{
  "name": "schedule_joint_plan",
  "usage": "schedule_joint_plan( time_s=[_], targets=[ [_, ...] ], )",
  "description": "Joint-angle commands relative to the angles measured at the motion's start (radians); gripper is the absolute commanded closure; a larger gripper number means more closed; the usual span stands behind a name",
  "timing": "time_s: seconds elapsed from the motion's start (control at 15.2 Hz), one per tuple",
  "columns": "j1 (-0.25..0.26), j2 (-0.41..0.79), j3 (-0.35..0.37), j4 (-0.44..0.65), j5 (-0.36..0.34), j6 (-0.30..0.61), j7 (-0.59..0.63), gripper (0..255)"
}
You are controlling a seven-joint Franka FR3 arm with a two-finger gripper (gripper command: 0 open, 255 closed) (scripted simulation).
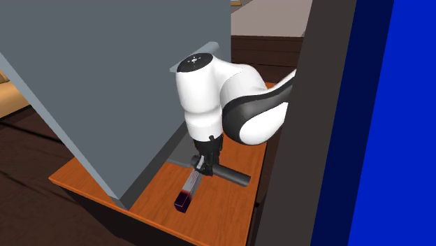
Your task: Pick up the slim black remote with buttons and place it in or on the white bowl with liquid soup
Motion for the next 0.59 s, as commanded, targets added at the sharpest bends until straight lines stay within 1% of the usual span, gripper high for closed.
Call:
schedule_joint_plan(
  time_s=[0.0, 0.53],
  targets=[
    [-0.02, -0.024, -0.025, -0.023, 0.009, 0.004, -0.051, 255],
    [-0.115, -0.033, -0.14, -0.048, -0.004, 0.033, -0.252, 255]
  ],
)
